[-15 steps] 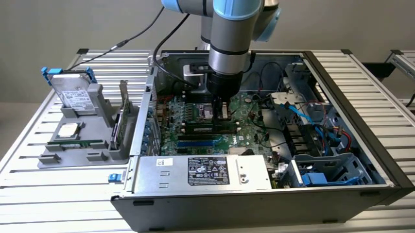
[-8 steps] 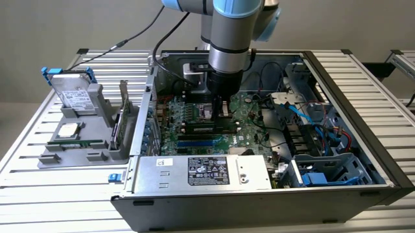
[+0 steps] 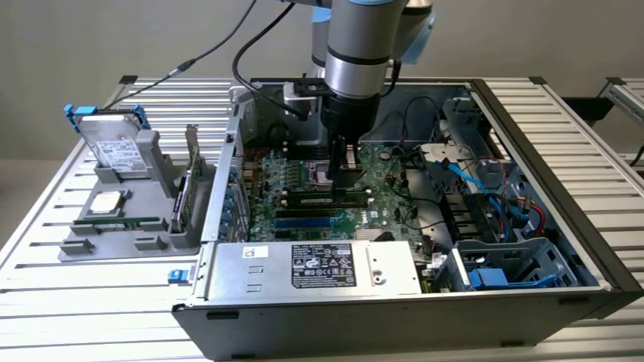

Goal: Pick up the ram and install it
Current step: 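Insert the ram into the slot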

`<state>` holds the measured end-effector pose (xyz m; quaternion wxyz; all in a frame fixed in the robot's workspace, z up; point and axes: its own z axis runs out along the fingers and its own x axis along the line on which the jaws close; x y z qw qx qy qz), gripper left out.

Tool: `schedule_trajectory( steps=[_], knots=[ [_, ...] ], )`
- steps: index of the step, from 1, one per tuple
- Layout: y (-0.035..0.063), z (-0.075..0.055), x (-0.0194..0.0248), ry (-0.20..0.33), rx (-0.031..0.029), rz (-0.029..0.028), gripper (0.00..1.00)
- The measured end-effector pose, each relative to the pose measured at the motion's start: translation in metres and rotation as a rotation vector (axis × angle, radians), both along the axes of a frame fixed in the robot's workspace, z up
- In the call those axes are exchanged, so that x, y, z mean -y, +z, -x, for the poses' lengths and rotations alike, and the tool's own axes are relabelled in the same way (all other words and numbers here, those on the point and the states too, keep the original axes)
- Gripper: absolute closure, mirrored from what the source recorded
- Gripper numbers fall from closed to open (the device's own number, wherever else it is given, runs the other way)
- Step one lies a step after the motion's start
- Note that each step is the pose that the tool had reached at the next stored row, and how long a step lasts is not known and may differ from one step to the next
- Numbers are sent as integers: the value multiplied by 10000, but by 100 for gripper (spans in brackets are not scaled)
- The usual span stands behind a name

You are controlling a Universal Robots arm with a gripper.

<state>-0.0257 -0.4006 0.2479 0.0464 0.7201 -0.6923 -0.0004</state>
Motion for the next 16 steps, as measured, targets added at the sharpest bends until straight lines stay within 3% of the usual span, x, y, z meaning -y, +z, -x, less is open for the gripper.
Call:
schedule_trajectory(
  steps=[7,10,15,16],
  knots=[
    [30,0,0,0,-9,-2,55],
    [30,0,0,0,-9,-1,63],
    [30,0,0,0,-9,-2,87],
    [30,0,0,0,-9,-1,87]
  ],
)
